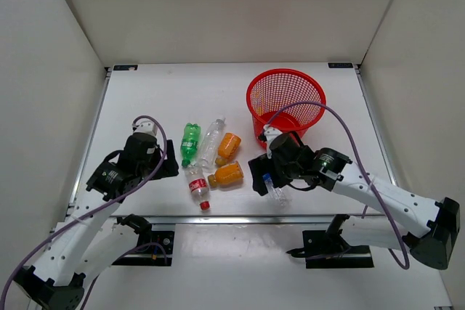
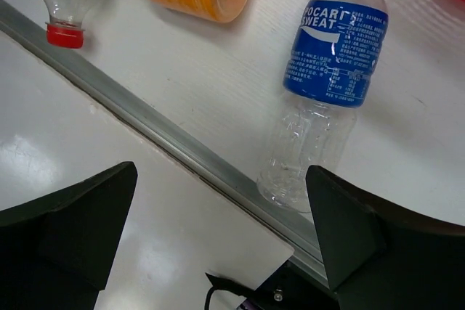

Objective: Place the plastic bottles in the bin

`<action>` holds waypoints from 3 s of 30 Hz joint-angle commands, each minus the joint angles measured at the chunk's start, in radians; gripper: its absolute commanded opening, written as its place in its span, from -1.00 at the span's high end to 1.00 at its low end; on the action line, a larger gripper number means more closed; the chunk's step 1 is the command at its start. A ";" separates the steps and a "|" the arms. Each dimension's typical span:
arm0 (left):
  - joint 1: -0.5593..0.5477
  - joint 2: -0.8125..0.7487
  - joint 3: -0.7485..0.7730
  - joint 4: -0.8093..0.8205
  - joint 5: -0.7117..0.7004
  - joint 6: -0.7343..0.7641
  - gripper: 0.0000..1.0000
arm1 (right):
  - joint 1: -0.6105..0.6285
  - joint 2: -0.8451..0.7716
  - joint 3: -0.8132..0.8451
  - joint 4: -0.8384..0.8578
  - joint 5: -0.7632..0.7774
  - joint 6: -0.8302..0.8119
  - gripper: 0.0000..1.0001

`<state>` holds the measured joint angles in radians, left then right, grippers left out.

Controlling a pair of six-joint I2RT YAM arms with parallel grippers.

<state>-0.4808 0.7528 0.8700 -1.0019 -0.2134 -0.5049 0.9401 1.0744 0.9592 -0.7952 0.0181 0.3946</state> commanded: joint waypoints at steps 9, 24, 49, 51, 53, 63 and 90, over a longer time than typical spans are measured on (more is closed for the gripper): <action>-0.016 0.023 -0.107 0.101 0.037 -0.043 -0.97 | -0.150 0.068 -0.157 0.131 0.066 -0.169 -0.99; 0.004 0.014 -0.181 0.154 0.069 -0.058 -0.98 | -0.058 0.128 -0.151 0.170 0.095 -0.128 0.15; -0.016 0.031 -0.141 0.198 0.103 -0.116 -0.97 | -0.573 0.358 0.579 0.229 -0.081 -0.370 -0.98; -0.021 0.039 -0.146 0.207 0.109 -0.118 -0.97 | -0.587 0.352 0.589 0.215 -0.053 -0.373 -1.00; -0.031 0.051 -0.157 0.224 0.123 -0.121 -0.98 | -0.600 0.302 0.604 0.202 -0.018 -0.369 -0.98; -0.133 0.194 -0.210 0.354 0.120 -0.193 -0.98 | -1.036 -0.014 0.351 0.016 0.014 -0.191 -0.98; -0.157 0.149 -0.084 0.303 0.131 -0.146 0.26 | -1.314 -0.320 -0.306 0.119 -0.099 -0.043 -0.98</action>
<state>-0.6567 0.9916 0.6262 -0.6422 -0.1062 -0.6930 -0.3630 0.7723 0.6712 -0.7296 -0.0635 0.3424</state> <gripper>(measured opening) 0.731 0.993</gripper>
